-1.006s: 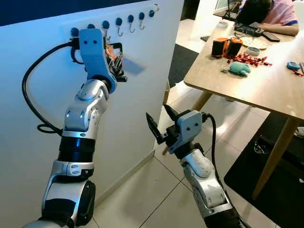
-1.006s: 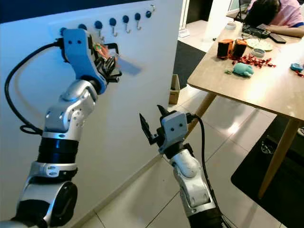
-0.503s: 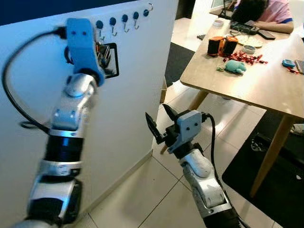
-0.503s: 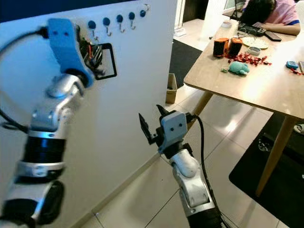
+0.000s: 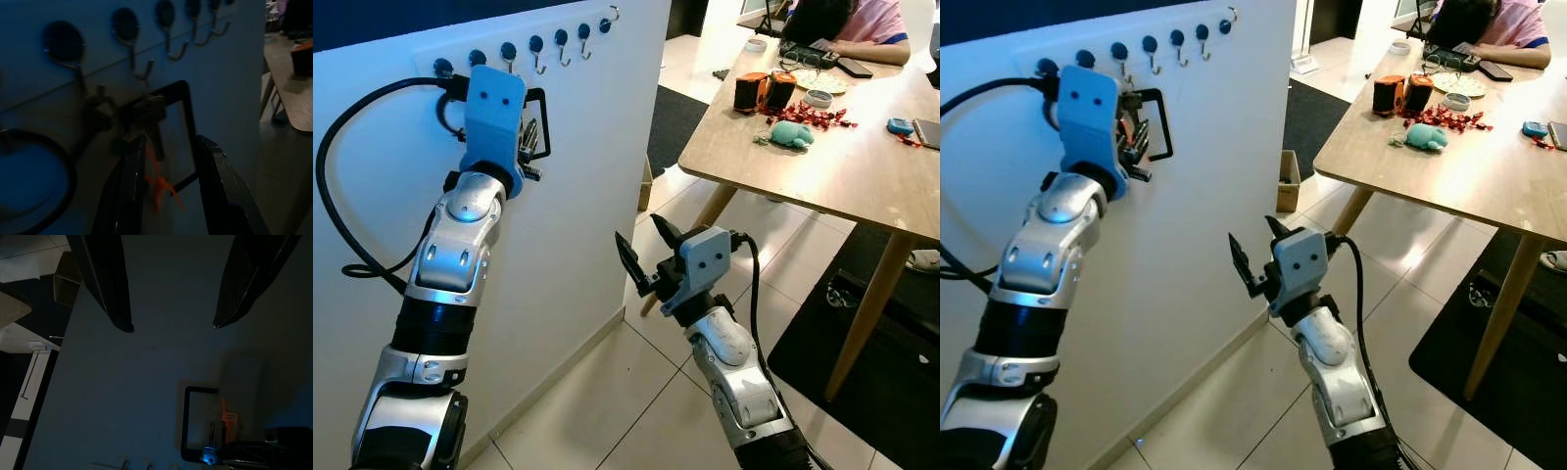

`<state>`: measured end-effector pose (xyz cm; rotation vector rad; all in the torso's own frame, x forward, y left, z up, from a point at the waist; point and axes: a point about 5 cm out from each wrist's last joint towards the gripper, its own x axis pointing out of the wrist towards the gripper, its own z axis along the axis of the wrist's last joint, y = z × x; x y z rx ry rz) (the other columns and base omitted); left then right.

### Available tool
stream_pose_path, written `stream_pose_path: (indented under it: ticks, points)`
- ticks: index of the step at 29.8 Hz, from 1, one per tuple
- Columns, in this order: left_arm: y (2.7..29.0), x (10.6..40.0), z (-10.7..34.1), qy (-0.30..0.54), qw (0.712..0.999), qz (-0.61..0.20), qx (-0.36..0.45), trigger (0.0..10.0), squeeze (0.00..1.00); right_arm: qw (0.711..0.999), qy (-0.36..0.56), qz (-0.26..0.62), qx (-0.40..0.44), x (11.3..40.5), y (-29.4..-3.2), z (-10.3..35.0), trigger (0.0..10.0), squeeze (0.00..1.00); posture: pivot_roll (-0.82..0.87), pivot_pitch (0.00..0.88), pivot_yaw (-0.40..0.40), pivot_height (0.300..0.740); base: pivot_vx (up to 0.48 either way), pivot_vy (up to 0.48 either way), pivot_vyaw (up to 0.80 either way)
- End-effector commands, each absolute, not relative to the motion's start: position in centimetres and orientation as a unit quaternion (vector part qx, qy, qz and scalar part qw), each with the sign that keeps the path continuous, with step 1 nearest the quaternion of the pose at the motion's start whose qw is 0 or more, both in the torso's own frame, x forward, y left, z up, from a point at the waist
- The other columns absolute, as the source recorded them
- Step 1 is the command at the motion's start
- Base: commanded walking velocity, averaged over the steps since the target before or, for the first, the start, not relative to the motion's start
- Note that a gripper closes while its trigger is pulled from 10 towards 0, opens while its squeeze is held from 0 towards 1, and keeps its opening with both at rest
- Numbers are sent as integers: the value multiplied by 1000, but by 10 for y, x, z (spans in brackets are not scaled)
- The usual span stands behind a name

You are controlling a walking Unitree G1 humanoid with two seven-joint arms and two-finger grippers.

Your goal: Hang keys on a hook

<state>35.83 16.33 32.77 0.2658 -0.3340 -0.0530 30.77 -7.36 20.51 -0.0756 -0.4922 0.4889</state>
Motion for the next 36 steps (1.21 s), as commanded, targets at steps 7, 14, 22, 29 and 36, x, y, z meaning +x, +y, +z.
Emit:
stream_pose_path:
  ticks: [7, 14, 22, 29, 36]
  points:
    - [166, 334, 335, -223, 967, -99, 67, 10000, 0, 940, -239, 240, -39, 307, -74, 204, 10000, 0, 124, 190, -1, 740, 0, 0, 0]
    - [175, 340, 336, -226, 971, -33, 73, 10000, 0, 939, -238, 245, -38, 307, -72, 203, 10000, 0, 127, 188, -5, 740, 0, 0, 0]
    - [184, 348, 328, -199, 976, 16, 92, 10000, 0, 939, -240, 245, -39, 308, -72, 204, 10000, 0, 125, 183, -6, 740, 0, 0, 0]
    - [174, 359, 326, -190, 978, 23, 81, 9686, 0, 938, -241, 247, -39, 308, -72, 205, 10000, 0, 125, 183, -6, 740, 0, 0, 0]
    - [169, 363, 327, -189, 979, 25, 76, 8902, 0, 939, -239, 246, -40, 307, -72, 204, 10000, 0, 119, 188, -4, 740, 0, 0, 0]
